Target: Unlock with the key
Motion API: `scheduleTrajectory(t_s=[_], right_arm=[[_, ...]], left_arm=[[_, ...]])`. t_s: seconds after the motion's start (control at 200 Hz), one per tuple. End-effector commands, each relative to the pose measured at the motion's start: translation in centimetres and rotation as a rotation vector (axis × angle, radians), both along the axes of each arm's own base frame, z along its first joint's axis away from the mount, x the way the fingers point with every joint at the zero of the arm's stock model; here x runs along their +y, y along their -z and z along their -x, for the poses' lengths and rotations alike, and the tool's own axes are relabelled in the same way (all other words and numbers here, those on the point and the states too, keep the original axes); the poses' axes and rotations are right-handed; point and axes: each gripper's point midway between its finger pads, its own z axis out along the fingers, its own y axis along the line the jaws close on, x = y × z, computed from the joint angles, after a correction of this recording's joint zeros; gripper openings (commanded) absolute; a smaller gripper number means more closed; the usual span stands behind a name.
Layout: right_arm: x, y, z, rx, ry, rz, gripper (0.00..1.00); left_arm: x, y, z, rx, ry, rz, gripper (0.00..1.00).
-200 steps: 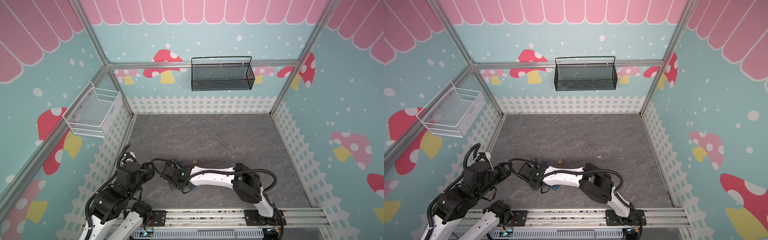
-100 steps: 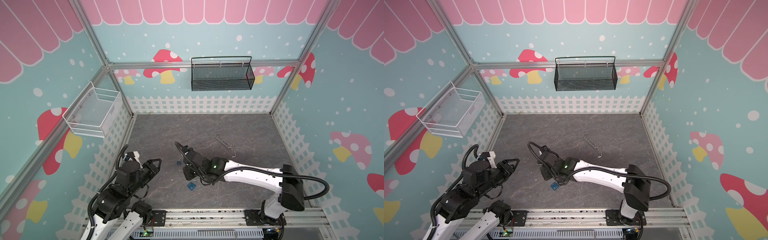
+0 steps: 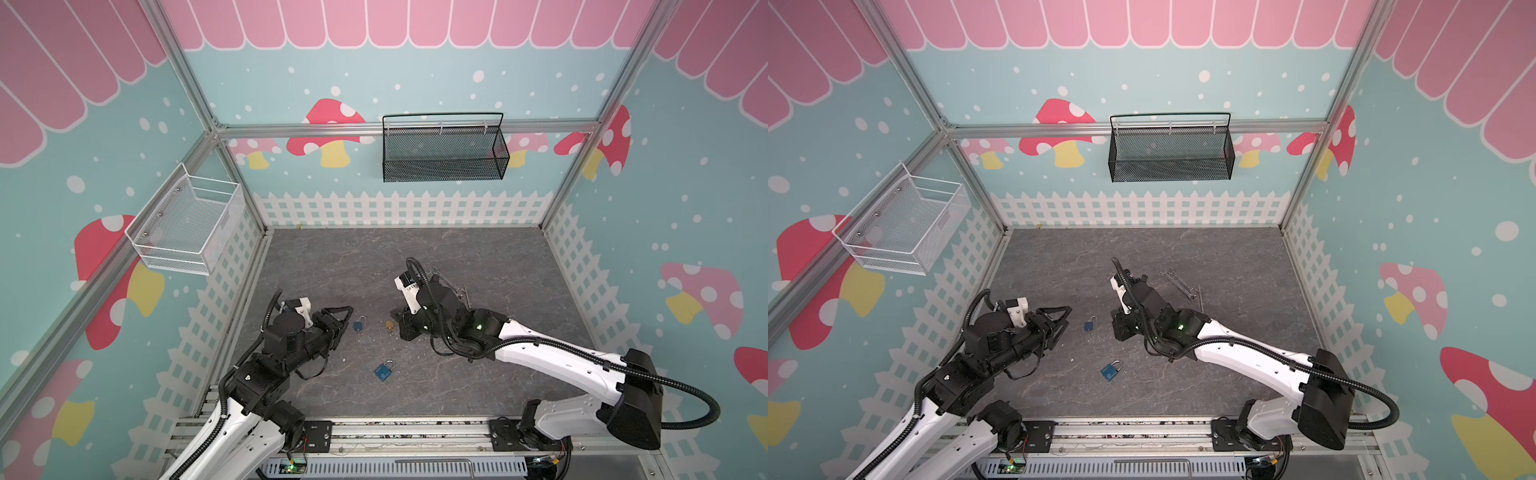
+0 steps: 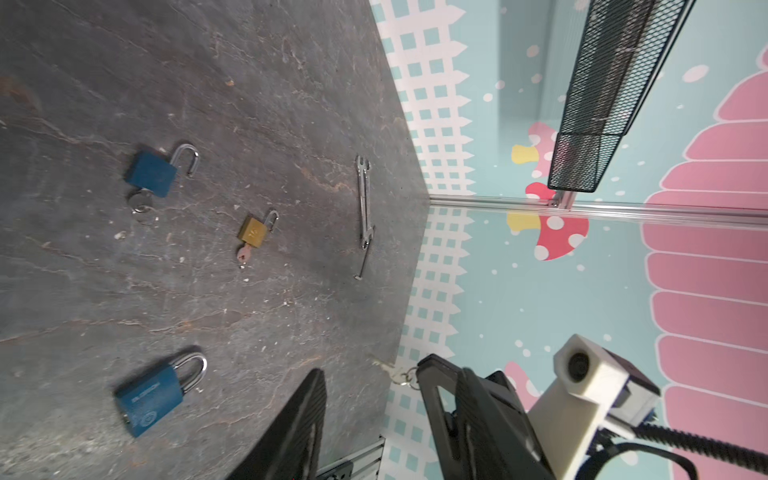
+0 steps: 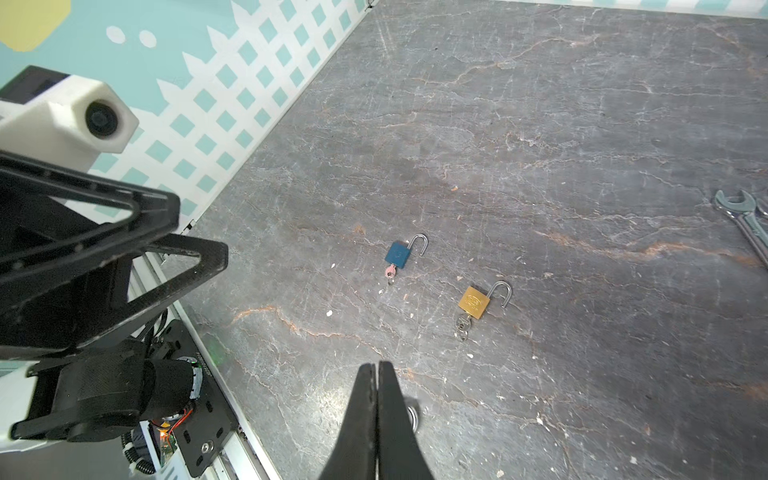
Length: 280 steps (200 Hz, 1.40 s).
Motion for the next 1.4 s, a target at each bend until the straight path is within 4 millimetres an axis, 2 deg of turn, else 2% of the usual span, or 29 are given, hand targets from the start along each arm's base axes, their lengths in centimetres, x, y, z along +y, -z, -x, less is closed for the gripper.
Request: scheduleTrajectory(t_s=[0.0, 0.115, 0.24, 0.355, 0.48, 0.68, 0.82, 1.056, 1.211, 1.396], right_arm=[[-0.8, -3.2, -0.3, -0.094, -0.010, -0.126, 0.00], [-0.5, -3.6, -0.4, -0.107, -0.016, -0.185, 0.00], [-0.5, -3.9, -0.8, -0.122, -0.005, -0.196, 0.00], [-0.5, -4.1, -0.9, -0.119, -0.005, -0.220, 0.00], [0.2, -4.3, -0.9, -0.121, -0.023, -0.247, 0.00], [0.7, -4.4, -1.9, -0.118, -0.008, -0.283, 0.00], [1.3, -4.6, -1.8, -0.118, -0.027, -0.311, 0.00], [0.8, -5.3, -1.7, -0.131, -0.016, -0.345, 0.00], [1.7, -4.8, -1.2, -0.102, -0.055, -0.372, 0.00], [1.6, -4.5, -0.8, -0.097, -0.066, -0.399, 0.00]], left_arm=[[-3.5, -1.1, -2.2, -0.012, -0.044, 0.205, 0.51], [-4.8, -1.5, -2.8, -0.009, -0.048, 0.252, 0.51], [-5.2, -1.6, -3.1, -0.010, -0.052, 0.230, 0.51], [-5.2, -1.1, -2.9, -0.005, -0.051, 0.224, 0.51], [-6.3, -1.3, -2.5, -0.005, -0.040, 0.313, 0.51], [-7.4, -1.3, -2.6, 0.024, -0.033, 0.355, 0.51], [-7.6, -1.2, -2.8, 0.041, -0.055, 0.380, 0.52], [-7.7, -1.0, -2.9, 0.067, -0.098, 0.422, 0.53], [-7.9, -1.3, -3.1, 0.072, -0.117, 0.453, 0.54], [-7.2, -1.3, -3.1, 0.078, -0.165, 0.489, 0.54]])
